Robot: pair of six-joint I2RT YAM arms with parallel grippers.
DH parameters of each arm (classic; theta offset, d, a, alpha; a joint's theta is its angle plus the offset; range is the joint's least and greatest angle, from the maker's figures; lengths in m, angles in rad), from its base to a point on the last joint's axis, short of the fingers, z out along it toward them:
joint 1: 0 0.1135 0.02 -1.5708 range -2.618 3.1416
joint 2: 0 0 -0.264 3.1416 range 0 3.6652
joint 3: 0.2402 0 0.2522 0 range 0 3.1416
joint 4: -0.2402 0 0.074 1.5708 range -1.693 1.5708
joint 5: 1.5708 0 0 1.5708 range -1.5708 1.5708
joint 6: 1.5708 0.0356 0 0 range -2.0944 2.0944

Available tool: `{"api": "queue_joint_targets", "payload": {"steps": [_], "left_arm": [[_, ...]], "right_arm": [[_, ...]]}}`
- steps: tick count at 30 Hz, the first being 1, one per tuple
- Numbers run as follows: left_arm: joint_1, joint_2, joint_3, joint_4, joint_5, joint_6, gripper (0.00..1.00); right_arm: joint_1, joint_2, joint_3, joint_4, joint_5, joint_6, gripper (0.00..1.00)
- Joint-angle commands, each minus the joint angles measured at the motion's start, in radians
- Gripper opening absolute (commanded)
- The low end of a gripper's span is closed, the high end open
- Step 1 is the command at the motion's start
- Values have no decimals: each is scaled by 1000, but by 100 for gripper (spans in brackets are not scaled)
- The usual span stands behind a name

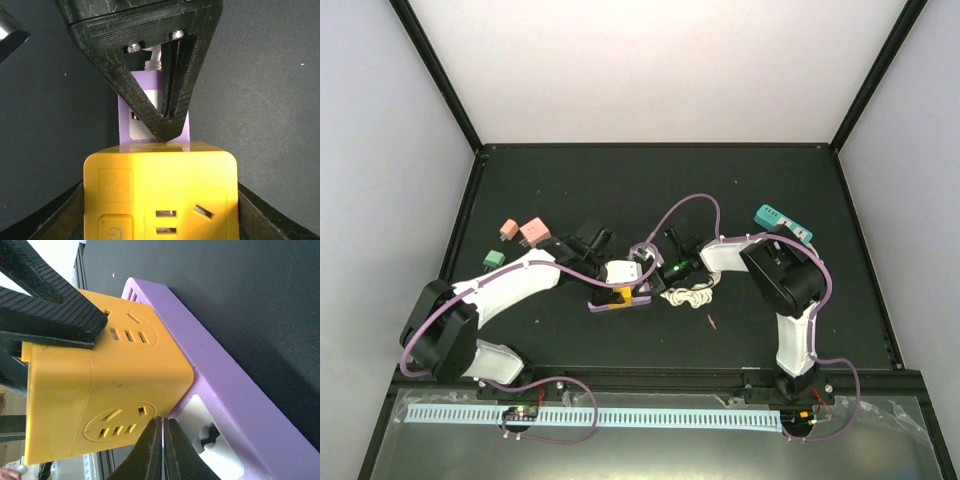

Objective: Pull the plug off the socket

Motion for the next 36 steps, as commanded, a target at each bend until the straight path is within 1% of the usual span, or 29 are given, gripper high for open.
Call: {"api": "queue_joint_targets", "payload": {"steps": [1, 6, 9, 13, 21, 27, 32, 36], "left_arm": [[-21, -83, 63, 99, 110, 18, 34], [-29, -122, 38, 123, 39, 36, 34], [-29, -145, 44, 106, 52, 18, 33], [-28, -128, 65, 63, 84, -28, 32], [-24, -130, 97, -5, 72, -12, 31], [7, -176, 107, -75, 62, -11, 31], [56, -219, 108, -136, 62, -17, 31], [101, -265, 109, -163, 85, -32, 31]], "right_arm": [[8, 67, -4, -38, 194, -13, 8], [7, 84, 5, -56, 215, -20, 7], [7, 88, 8, -61, 225, -23, 7], [8, 88, 11, -72, 250, -29, 6], [8, 86, 16, -77, 246, -41, 6], [7, 53, 19, -80, 240, -62, 9], [7, 6, 15, -69, 206, -82, 20], [7, -58, 2, -39, 167, -97, 38]]}}
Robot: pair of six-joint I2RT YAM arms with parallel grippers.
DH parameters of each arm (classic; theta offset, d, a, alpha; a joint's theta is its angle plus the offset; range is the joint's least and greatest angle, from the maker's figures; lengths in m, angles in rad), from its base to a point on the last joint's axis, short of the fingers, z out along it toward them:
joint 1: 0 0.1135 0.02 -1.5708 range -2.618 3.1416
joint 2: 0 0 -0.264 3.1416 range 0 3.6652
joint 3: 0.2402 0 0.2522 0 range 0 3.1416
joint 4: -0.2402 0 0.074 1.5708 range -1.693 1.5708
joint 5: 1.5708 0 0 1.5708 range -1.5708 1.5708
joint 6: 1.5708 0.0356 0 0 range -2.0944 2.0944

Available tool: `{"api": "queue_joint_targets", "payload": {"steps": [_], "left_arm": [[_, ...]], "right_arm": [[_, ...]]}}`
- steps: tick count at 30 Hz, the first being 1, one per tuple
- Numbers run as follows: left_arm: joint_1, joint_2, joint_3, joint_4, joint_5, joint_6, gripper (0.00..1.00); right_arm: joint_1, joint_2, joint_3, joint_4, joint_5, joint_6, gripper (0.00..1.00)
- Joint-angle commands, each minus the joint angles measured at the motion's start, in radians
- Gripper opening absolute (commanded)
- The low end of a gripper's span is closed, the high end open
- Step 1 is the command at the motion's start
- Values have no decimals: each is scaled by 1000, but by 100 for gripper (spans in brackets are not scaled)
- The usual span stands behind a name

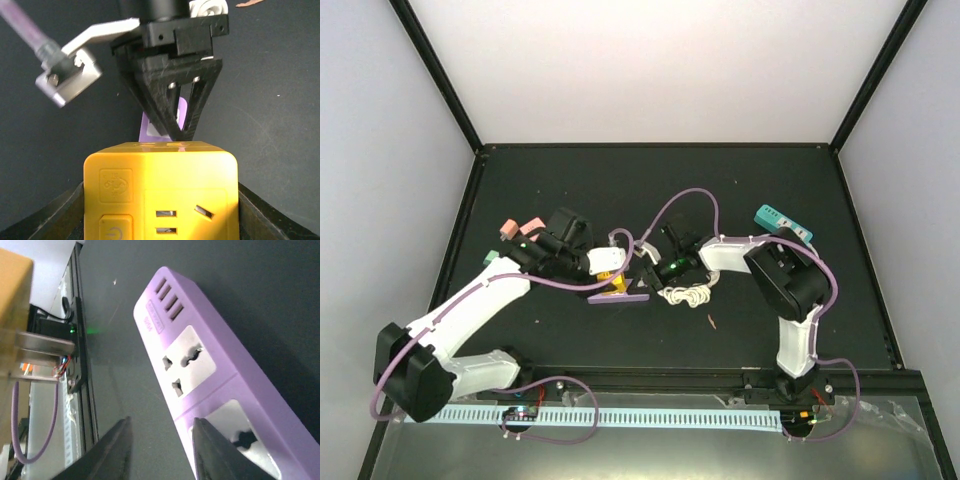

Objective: Pull the plug off the socket

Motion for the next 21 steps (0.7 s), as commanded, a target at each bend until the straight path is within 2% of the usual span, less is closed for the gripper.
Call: {"api": "queue_joint_targets", "payload": {"steps": [1, 4, 15, 21], "left_arm": [[49, -63, 48, -59, 48, -25, 31], [84, -81, 59, -90, 72, -34, 31], [115, -146, 84, -143, 181, -70, 31], [120, -135, 127, -188, 294, -85, 31]], "right_arm": [[-9, -54, -38, -5, 111, -32, 42], [-10, -101, -44, 6, 93, -54, 56], [-9, -343, -140, 117, 58, -181, 89], [-7, -427, -143, 113, 14, -268, 92]]}}
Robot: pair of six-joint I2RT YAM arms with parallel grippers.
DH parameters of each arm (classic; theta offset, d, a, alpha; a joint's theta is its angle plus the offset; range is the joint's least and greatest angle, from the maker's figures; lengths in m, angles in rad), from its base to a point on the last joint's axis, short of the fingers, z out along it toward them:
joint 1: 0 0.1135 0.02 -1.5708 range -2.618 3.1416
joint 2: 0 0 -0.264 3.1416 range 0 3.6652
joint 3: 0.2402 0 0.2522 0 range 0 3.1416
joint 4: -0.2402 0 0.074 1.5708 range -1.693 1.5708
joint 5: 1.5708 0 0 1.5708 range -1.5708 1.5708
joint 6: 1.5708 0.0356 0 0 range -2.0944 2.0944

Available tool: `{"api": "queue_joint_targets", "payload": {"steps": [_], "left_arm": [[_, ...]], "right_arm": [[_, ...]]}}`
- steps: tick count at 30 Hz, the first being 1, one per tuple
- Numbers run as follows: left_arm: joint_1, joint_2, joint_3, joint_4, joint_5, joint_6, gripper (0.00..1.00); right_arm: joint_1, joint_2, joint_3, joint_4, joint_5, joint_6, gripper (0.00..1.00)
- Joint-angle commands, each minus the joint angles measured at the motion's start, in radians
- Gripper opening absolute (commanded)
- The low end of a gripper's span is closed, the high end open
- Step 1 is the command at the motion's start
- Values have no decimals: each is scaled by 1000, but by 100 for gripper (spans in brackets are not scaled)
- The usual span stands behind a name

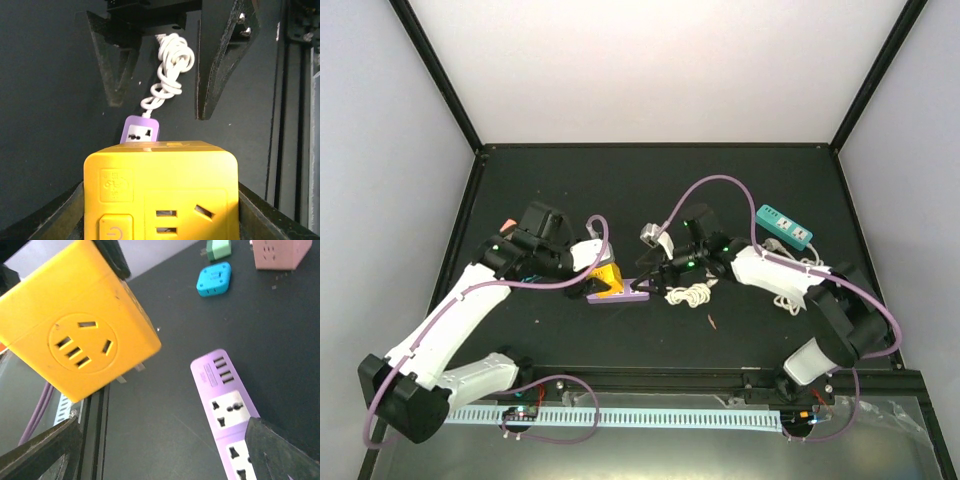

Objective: Pull the plug off the socket

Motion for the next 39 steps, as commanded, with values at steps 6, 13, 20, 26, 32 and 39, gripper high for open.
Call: {"api": "queue_joint_targets", "payload": {"steps": [6, 13, 20, 26, 32, 39], "left_arm": [[9, 45, 108, -127, -14, -9, 31], [51, 84, 134, -364, -351, 96, 31], [196, 99, 65, -451, -619, 235, 31], [256, 138, -56, -401, -877, 322, 34], [309, 241, -123, -327, -1040, 326, 36], [331, 384, -148, -220, -1161, 309, 38]], "right_arm": [[-1, -11, 65, -121, 17, -138, 92], [-1, -14, 41, -146, 57, -169, 93], [-1, -5, 46, -140, 62, -165, 93], [-1, -7, 48, -157, 78, -175, 93], [-5, -10, 41, -155, 82, -171, 93], [-18, -17, 37, -154, 71, -166, 94]]}}
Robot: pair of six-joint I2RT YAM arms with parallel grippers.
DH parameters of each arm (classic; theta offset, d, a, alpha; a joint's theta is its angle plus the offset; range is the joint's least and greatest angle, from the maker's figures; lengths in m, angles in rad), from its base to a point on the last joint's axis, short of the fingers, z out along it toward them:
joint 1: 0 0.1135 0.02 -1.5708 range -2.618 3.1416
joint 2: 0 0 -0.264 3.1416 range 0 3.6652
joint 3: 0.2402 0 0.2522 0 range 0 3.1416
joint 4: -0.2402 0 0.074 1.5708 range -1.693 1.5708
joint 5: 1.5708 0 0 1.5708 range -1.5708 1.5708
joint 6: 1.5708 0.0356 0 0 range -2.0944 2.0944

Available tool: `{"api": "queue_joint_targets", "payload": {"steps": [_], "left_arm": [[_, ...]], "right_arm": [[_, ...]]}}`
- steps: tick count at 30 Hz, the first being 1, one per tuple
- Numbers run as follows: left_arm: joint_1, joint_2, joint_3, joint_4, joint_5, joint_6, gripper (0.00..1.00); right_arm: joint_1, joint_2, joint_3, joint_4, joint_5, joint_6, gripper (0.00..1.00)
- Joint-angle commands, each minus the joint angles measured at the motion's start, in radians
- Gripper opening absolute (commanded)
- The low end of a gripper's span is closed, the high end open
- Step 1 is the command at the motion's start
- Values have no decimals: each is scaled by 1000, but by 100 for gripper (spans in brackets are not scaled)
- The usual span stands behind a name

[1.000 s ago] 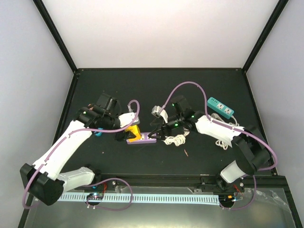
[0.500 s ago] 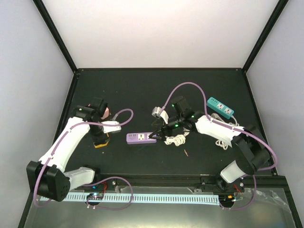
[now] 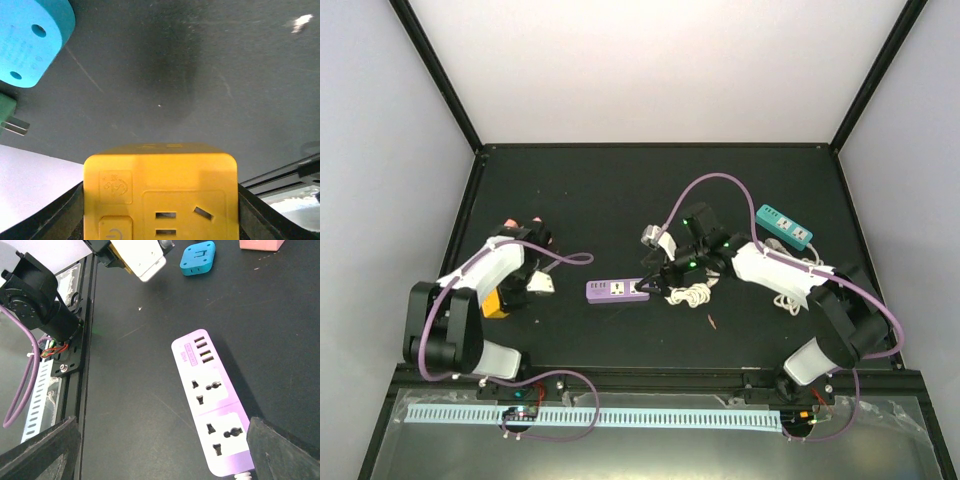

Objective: Pull the plug off the socket

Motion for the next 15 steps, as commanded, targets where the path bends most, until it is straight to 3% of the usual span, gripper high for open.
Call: {"api": "queue_joint_targets", "payload": {"steps": [1, 7, 15], "left_arm": [[14, 76, -3, 75, -139, -3, 39], [15, 161, 8, 105, -150, -26, 44], [14, 196, 34, 98, -22, -41, 57]], "right_arm": [[-17, 1, -7, 8, -6, -8, 93], [-30, 0, -13, 15, -14, -6, 94], [-36, 13, -9, 17, -17, -5, 94]]}}
